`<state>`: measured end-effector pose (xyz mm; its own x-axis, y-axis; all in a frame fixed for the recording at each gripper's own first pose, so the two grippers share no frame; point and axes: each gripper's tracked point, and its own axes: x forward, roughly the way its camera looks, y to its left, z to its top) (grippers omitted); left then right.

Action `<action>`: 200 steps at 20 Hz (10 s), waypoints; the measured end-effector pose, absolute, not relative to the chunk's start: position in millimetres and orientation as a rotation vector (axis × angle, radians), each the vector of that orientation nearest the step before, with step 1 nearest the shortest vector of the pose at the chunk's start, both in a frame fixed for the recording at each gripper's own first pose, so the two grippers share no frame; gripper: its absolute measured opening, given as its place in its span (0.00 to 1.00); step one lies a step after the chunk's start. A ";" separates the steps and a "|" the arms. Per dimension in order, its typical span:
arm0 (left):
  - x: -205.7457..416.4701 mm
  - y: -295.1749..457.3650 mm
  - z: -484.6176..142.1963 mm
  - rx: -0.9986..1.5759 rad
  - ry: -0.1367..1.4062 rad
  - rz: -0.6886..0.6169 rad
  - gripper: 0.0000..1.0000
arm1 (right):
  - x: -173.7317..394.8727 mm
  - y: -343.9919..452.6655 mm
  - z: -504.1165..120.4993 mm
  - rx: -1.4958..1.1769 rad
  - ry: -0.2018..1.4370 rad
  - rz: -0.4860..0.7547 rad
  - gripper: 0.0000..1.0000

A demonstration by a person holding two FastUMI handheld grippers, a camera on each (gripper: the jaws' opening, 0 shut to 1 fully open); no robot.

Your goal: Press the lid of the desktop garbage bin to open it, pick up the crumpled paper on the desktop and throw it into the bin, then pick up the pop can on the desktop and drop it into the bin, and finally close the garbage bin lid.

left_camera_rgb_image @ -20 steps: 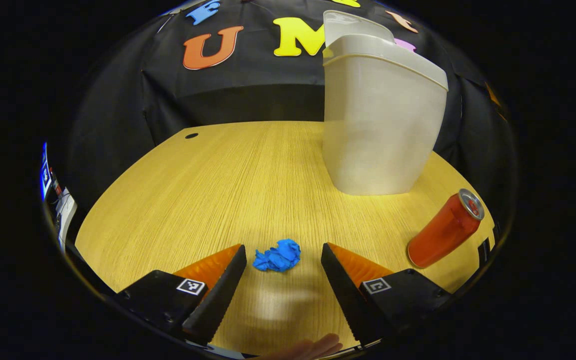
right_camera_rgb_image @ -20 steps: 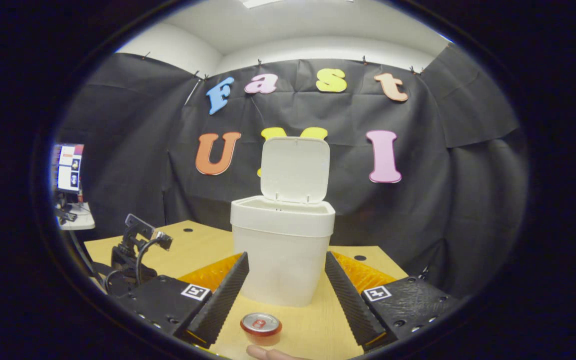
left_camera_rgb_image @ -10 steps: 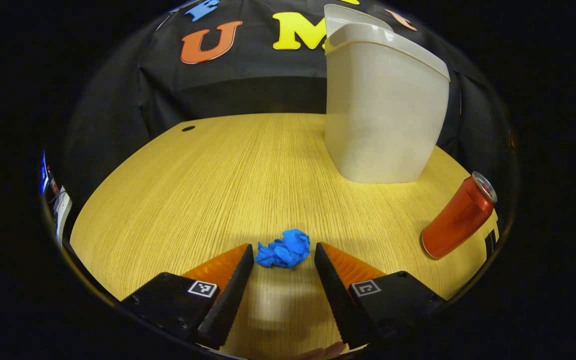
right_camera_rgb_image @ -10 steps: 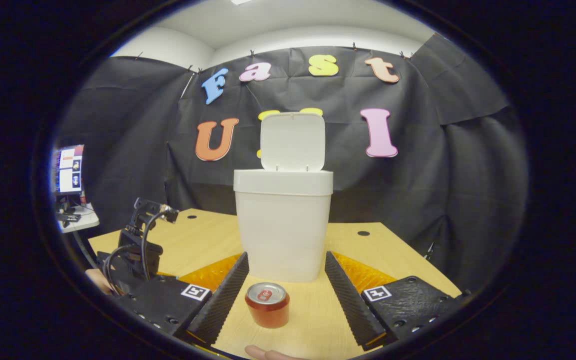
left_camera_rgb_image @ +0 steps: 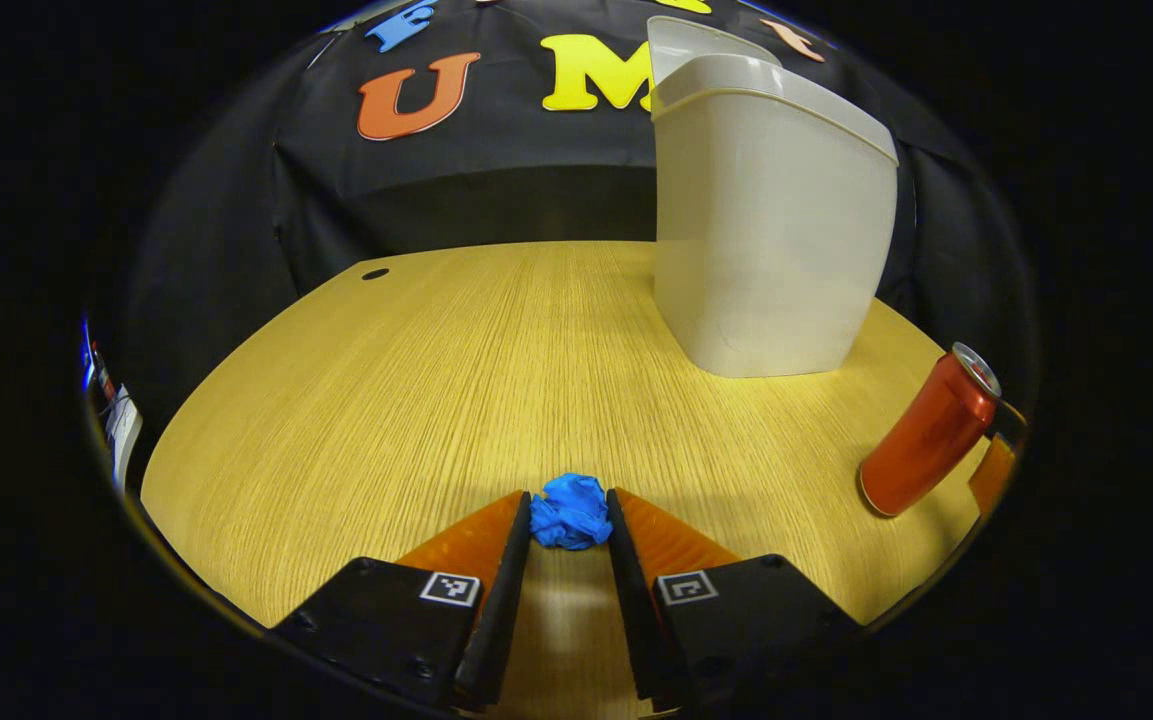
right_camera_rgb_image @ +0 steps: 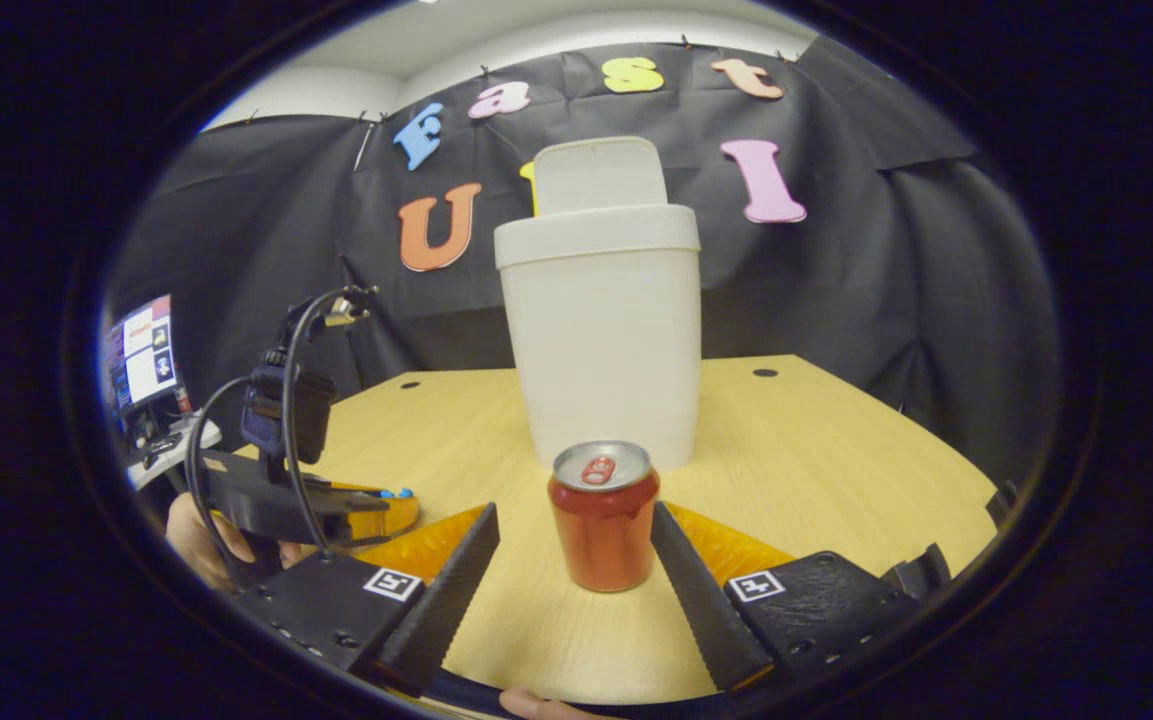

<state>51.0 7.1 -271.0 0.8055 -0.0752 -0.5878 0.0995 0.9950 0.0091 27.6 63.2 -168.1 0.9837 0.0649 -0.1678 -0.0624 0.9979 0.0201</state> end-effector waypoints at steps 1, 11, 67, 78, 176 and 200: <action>50.7 7.6 -270.1 0.038 0.626 -0.091 0.47 | 30.1 66.2 -172.7 0.006 0.183 0.066 0.96; 47.9 15.0 -255.4 0.043 0.593 -0.040 0.42 | 54.8 54.3 -187.7 -0.034 0.242 0.028 0.94; 169.1 -132.9 77.6 0.075 0.036 -0.085 0.42 | -1.3 -43.6 -64.8 -0.005 0.040 0.194 0.81; 232.8 -198.4 63.5 0.050 -0.041 -0.231 0.44 | -7.2 -71.8 -72.5 0.056 -0.033 0.165 0.81; 40.2 25.8 -41.7 -0.061 0.122 -0.057 0.99 | 277.0 105.2 144.7 -0.180 0.340 -0.227 0.81; 53.1 31.8 -48.7 -0.050 0.146 -0.045 0.99 | 279.6 59.6 144.4 0.013 0.373 -0.280 0.86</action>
<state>53.1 31.8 -48.7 0.9884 -0.0485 -0.1441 0.0412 0.9977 -0.0535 279.6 59.6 144.4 0.8932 -0.2675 -0.3614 0.2723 0.9614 -0.0385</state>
